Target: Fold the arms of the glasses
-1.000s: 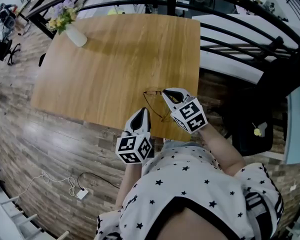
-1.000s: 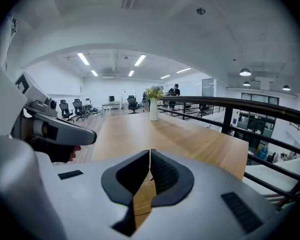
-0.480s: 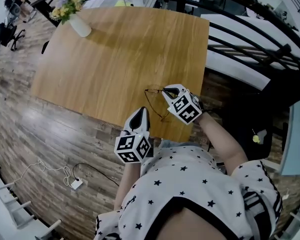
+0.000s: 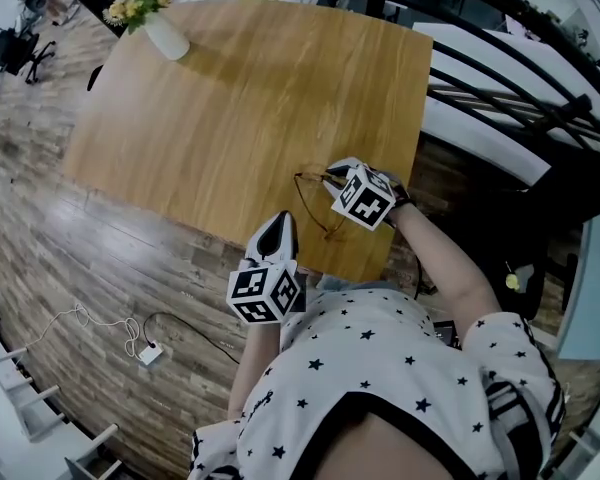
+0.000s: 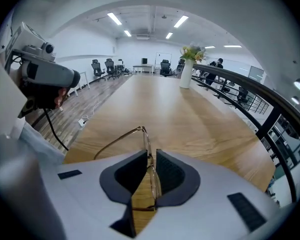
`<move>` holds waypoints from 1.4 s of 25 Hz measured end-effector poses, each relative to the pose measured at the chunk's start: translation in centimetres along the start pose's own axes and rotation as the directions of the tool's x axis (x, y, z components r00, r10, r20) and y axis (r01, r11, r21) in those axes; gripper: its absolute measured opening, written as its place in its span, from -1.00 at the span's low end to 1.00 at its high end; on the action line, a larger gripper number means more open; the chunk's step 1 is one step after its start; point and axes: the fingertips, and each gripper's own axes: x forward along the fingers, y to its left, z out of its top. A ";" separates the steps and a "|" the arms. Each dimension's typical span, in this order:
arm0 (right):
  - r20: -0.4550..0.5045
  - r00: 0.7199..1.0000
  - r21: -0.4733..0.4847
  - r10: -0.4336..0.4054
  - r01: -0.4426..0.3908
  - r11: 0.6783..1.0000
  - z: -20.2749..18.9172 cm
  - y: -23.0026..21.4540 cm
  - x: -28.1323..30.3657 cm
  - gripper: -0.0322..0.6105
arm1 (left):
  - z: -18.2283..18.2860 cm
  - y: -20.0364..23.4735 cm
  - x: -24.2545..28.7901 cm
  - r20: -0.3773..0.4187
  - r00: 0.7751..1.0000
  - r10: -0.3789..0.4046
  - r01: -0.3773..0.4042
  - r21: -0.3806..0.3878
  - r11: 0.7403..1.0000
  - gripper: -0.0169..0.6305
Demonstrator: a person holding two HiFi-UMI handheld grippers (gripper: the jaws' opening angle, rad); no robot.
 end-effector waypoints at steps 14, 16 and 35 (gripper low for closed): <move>-0.143 0.985 -0.128 0.092 -0.111 0.986 -1.4 0.6 2.3 -0.83 | -0.2 0.9 0.3 -0.016 1.000 0.005 -0.005 -0.008 1.000 -0.93; -0.141 0.985 -0.128 0.094 -0.112 0.985 -1.3 0.6 2.4 -0.83 | -0.1 1.0 0.4 -0.017 1.000 0.004 -0.004 -0.006 1.000 -0.93; -0.077 0.996 -0.153 0.040 -0.052 0.987 0.5 0.7 0.2 -0.83 | -0.1 0.6 0.3 -0.005 1.000 -0.004 0.005 0.015 1.000 -0.93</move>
